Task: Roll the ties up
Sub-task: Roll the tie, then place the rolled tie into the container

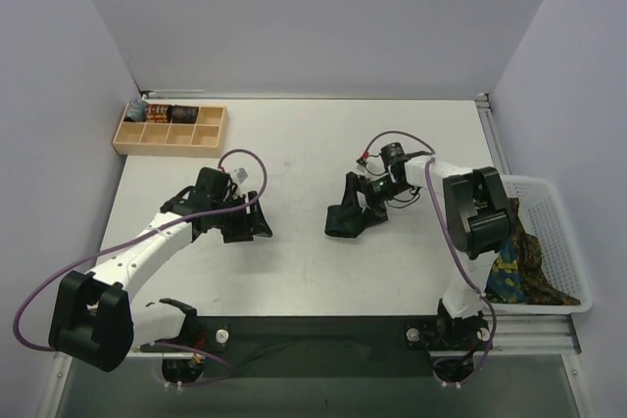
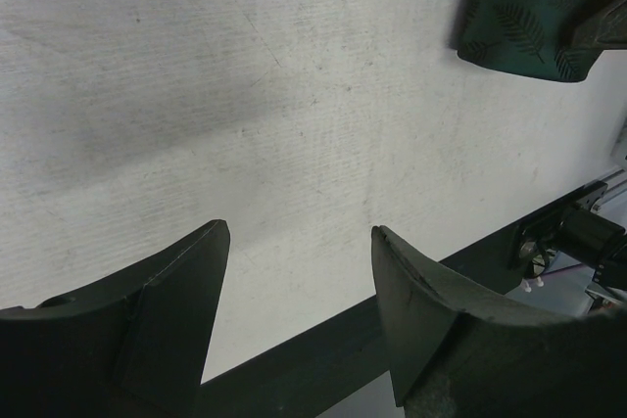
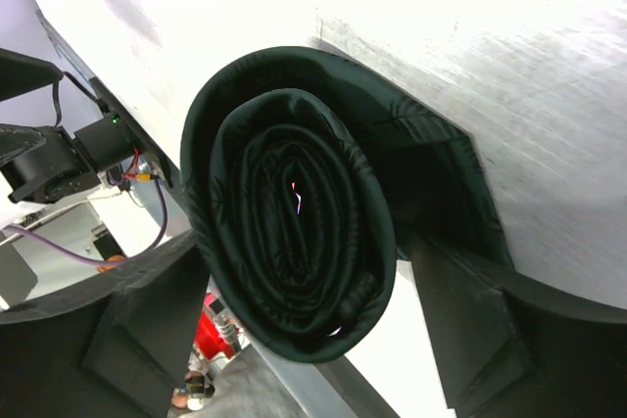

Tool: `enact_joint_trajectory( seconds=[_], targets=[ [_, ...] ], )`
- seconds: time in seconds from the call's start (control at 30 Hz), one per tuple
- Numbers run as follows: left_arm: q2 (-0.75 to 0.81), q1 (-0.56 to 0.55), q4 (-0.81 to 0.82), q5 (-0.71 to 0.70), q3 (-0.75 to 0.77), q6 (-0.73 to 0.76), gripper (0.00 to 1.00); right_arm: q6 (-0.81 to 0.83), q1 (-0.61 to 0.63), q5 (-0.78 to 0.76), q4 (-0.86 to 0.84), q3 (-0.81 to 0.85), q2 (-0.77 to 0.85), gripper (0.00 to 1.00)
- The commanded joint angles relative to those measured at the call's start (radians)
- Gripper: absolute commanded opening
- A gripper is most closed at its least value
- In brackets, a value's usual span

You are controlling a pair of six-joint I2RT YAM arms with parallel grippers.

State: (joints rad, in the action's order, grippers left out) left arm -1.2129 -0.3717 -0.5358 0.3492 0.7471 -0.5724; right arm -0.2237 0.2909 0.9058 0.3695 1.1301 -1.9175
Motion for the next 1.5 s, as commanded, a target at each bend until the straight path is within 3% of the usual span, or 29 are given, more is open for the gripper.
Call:
enact_joint_trajectory(
  seconds=[0.0,0.03,0.3,0.63,0.73,0.93,1.33,1.47],
  targets=[
    [0.009,-0.012,0.008,-0.012,0.047,0.006,0.7,-0.005,-0.022,-0.005,0.029,-0.01,0.069,0.85],
    [0.01,-0.016,0.01,-0.016,0.046,0.008,0.7,-0.005,-0.025,-0.005,0.031,-0.012,0.084,0.99],
    [0.021,-0.047,0.039,-0.041,0.04,0.011,0.72,-0.022,-0.052,-0.082,0.058,-0.01,0.185,1.0],
    [-0.014,-0.116,0.157,-0.061,0.063,-0.093,0.97,-0.005,-0.07,-0.431,0.186,-0.03,0.452,1.0],
    [-0.06,-0.148,0.229,-0.052,0.08,-0.138,0.97,-0.028,-0.068,-0.458,0.178,-0.078,0.517,1.0],
    [-0.21,-0.223,0.385,-0.055,0.136,-0.224,0.97,-0.081,-0.067,-0.449,0.067,-0.173,0.545,0.87],
    [-0.523,-0.315,0.6,0.028,0.31,-0.334,0.94,-0.181,-0.099,-0.395,-0.207,-0.312,0.492,0.44],
    [-0.563,-0.332,0.62,0.034,0.339,-0.342,0.91,-0.218,-0.11,-0.346,-0.276,-0.342,0.465,0.43]
  ],
)
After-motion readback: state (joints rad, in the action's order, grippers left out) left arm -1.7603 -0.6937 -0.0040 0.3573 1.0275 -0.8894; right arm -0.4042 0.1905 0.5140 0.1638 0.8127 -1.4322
